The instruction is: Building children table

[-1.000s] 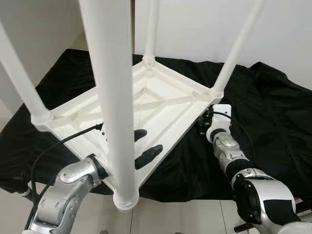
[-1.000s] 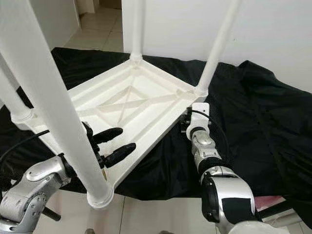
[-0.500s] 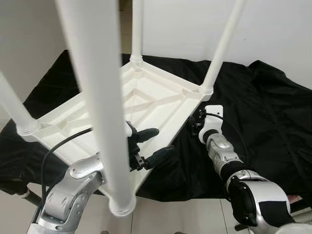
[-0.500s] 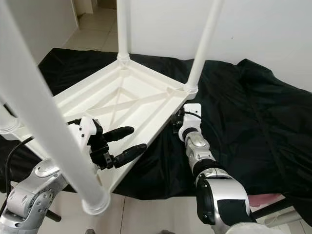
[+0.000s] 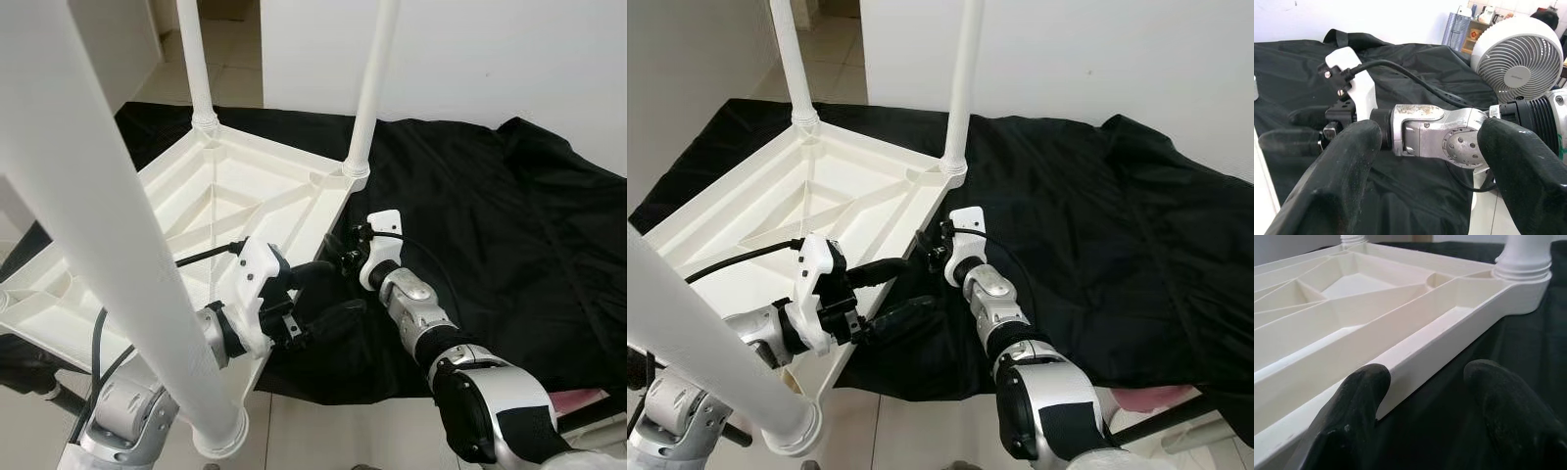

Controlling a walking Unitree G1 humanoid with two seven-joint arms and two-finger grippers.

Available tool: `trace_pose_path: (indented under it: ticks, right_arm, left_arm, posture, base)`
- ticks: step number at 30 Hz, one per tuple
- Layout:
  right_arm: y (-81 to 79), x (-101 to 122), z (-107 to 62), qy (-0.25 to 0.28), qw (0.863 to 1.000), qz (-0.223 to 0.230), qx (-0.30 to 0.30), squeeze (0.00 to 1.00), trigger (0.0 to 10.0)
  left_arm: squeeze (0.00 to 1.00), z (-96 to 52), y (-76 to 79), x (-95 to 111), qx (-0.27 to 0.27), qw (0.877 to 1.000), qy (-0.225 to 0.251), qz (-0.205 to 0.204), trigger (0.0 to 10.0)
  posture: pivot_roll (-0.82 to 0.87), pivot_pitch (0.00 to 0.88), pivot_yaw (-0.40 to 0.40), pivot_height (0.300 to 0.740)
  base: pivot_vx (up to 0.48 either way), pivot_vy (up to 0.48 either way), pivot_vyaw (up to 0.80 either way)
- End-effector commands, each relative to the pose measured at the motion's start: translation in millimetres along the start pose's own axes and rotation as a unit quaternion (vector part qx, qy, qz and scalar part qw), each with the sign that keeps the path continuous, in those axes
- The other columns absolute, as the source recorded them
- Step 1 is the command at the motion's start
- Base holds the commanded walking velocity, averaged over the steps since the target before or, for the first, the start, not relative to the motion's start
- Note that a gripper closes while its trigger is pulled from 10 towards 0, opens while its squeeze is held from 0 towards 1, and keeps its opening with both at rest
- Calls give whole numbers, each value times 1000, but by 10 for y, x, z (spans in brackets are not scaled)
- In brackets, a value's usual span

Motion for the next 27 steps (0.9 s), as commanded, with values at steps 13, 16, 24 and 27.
trace_pose_path:
  ticks: [13,16,24,27]
  right_arm:
    - [264,188,-209,91,995,0,-44,0,10000]
    - [152,263,-288,123,992,-2,-5,0,10000]
    - [-15,269,-501,135,989,-20,61,0,10000]
    - [-54,278,-588,138,987,-19,76,0,10000]
  left_arm:
    - [0,-182,-27,-100,-3,999,-51,16,10000]
    - [0,-144,-91,-41,3,999,-43,22,10000]
    - [0,26,-184,138,5,999,-16,40,10000]
    - [0,129,-240,177,6,999,-10,48,10000]
  posture:
    - [57,12,-13,740]
    - [49,12,2,740]
    - [30,16,22,740]
    - [21,17,26,740]
  base:
    - [0,0,0]
    - [0,0,0]
    - [0,0,0]
    - [0,0,0]
Point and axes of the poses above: a point about 5 cm out from each wrist's last joint towards the gripper, its own z axis pointing out of the wrist towards the gripper, its own x axis along the axis of the wrist's last joint, y = z × x, the point moved 5 cm from there along z, pointing out of the wrist towards the gripper, and after that the axes turned 3 degrees about -z, right-handed, at the moved point
